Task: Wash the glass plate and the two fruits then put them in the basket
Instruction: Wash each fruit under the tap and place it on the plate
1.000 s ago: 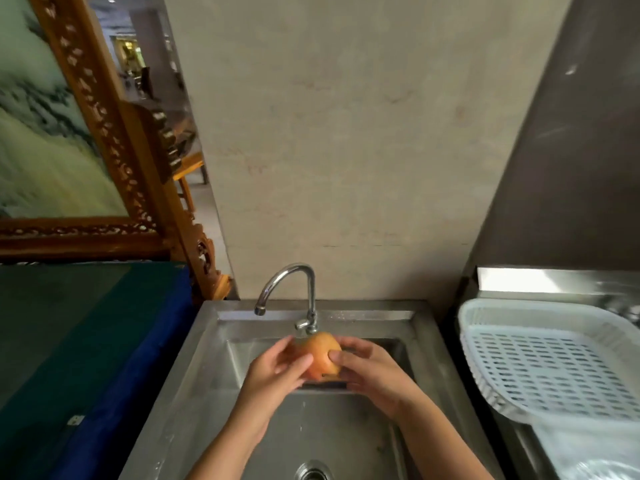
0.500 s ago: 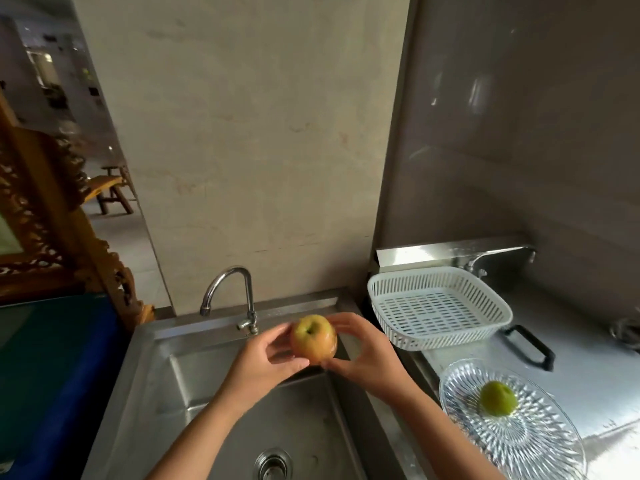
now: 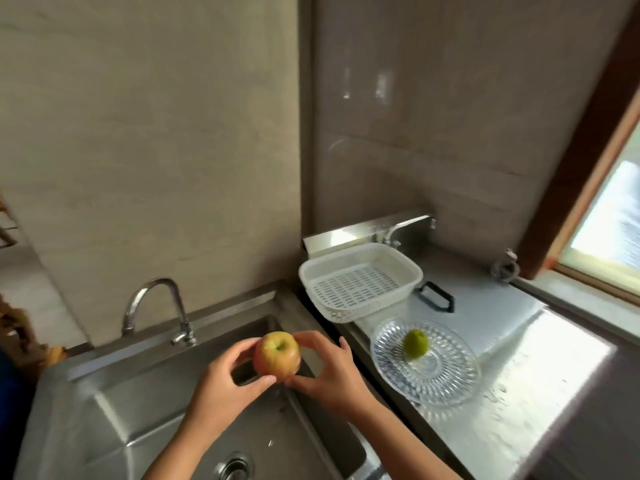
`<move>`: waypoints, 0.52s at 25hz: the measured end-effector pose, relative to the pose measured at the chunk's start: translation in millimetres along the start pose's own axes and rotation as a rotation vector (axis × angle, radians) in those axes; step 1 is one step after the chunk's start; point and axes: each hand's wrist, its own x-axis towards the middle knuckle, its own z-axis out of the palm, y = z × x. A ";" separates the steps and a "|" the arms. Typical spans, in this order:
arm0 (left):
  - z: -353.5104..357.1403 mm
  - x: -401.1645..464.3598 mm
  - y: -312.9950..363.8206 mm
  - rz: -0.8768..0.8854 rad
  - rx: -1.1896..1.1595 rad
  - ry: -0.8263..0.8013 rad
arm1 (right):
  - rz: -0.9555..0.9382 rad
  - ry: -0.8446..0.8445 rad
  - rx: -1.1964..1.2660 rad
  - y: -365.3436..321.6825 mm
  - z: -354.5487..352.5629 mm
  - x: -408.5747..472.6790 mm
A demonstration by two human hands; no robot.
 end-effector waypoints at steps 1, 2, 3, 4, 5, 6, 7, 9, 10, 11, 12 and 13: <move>8.2 0.6 2.2 0.009 0.027 -0.018 | 0.020 0.023 -0.033 7.5 -4.7 -6.0; 16.5 1.3 5.8 0.011 0.062 -0.039 | 0.031 0.048 -0.060 15.0 -9.5 -11.0; 26.4 2.9 10.9 0.004 0.110 -0.059 | 0.038 0.068 -0.083 23.0 -16.2 -15.1; 38.5 6.0 17.5 -0.008 0.159 -0.081 | 0.042 0.092 -0.100 30.9 -24.8 -18.2; 51.2 10.1 24.3 -0.014 0.197 -0.092 | 0.044 0.111 -0.112 38.3 -35.0 -19.9; 64.8 15.0 31.8 -0.013 0.217 -0.093 | 0.043 0.131 -0.125 45.6 -47.1 -20.4; 77.1 20.0 38.0 -0.013 0.227 -0.087 | 0.040 0.150 -0.136 51.8 -60.0 -20.0; 101.4 32.9 49.5 -0.012 0.231 -0.085 | 0.026 0.186 -0.144 67.0 -87.7 -17.7; 112.3 38.9 54.2 -0.005 0.236 -0.097 | 0.020 0.194 -0.146 75.1 -100.0 -16.9; 125.3 45.3 57.3 0.007 0.250 -0.114 | 0.026 0.192 -0.145 85.7 -112.0 -16.6; 139.4 52.9 60.4 0.024 0.262 -0.125 | 0.033 0.192 -0.149 97.5 -123.9 -15.5; 154.8 61.2 62.4 0.038 0.269 -0.126 | 0.037 0.186 -0.159 110.5 -135.6 -13.2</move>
